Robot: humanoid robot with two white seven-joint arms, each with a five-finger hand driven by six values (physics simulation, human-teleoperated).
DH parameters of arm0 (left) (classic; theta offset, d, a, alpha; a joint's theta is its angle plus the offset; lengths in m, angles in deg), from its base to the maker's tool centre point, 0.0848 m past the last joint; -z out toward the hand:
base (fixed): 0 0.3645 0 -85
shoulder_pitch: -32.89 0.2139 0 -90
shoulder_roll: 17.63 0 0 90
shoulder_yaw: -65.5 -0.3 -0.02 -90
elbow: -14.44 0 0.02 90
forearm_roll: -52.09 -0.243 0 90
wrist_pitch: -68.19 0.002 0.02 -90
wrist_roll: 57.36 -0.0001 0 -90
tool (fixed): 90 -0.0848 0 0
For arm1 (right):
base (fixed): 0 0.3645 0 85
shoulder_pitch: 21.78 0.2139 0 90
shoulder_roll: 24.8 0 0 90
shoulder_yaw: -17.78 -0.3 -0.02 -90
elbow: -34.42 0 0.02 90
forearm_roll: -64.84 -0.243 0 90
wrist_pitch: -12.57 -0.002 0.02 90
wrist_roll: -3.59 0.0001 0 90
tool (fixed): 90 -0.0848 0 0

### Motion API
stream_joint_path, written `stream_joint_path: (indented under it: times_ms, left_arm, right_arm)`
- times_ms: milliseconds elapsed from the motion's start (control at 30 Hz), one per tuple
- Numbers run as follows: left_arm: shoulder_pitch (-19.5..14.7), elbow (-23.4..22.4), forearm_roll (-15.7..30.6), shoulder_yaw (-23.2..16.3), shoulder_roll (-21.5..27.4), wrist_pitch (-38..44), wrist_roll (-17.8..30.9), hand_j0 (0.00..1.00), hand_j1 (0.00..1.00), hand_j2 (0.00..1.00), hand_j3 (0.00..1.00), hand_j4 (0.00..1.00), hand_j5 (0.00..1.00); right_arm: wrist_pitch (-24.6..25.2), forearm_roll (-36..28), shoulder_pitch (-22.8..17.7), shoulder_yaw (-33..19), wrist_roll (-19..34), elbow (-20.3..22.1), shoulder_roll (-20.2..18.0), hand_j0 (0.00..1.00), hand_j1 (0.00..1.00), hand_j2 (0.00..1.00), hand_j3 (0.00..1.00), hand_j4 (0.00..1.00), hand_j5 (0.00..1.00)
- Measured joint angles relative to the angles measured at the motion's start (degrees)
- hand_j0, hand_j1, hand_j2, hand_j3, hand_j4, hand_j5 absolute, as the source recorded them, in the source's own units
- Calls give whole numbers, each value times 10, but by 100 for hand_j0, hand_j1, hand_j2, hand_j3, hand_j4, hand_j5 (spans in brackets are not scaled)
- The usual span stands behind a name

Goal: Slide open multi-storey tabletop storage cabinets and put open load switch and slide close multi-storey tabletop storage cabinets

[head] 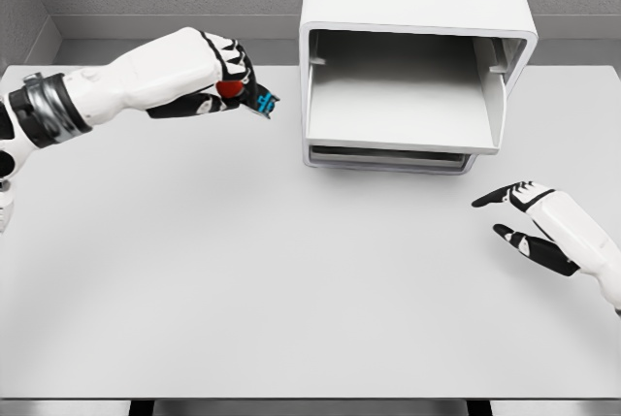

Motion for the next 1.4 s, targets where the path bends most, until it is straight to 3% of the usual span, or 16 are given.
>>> stream_joint_path:
  times_ms: [1067, 1267, 1400]
  left_arm:
    - [3, 19, -15, -9, -111, 0, 0, 39, 39, 39, 39, 39, 39]
    - [3, 14, -37, -10, -144, 0, 0, 39, 39, 39, 39, 39, 39]
    - [3, 13, -53, -13, -165, 0, 0, 39, 39, 39, 39, 39, 39]
  right_arm:
    - [0, -7, 11, 4, 1, 0, 13, 64, 64, 64, 64, 64, 64]
    - [0, -7, 17, 14, 1, 0, 14, 54, 54, 54, 54, 54, 54]
    - [0, -7, 25, 27, 2, 0, 15, 54, 54, 54, 54, 54, 54]
